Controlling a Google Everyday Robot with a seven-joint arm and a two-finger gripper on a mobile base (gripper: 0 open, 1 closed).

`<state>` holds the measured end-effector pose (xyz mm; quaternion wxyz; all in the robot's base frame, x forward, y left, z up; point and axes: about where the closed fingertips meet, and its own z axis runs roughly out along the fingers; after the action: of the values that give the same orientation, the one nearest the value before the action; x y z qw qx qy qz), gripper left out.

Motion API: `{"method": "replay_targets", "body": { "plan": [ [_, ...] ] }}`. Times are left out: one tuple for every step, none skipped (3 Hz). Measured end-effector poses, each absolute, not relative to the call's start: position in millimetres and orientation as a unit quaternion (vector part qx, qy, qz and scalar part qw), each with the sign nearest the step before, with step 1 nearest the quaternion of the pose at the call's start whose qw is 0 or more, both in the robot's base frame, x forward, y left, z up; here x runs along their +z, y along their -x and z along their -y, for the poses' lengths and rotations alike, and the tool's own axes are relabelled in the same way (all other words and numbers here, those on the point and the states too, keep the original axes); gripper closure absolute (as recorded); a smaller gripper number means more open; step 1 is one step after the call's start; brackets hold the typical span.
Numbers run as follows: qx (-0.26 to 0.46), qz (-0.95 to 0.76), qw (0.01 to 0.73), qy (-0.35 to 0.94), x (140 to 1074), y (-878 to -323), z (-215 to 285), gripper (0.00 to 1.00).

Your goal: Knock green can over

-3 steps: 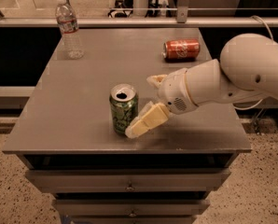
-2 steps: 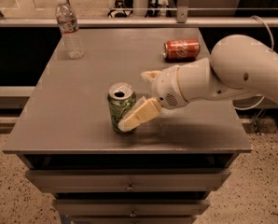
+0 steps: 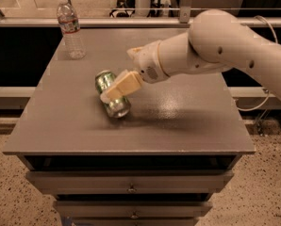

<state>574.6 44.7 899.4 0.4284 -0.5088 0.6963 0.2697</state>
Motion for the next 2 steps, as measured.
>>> {"method": "replay_targets", "body": {
  "plan": [
    [0.276,-0.691,0.436,0.506,909.2,-600.3,-65.6,0.00],
    [0.280,-0.694,0.436,0.500,909.2,-608.6,-57.6,0.00]
  ]
}}
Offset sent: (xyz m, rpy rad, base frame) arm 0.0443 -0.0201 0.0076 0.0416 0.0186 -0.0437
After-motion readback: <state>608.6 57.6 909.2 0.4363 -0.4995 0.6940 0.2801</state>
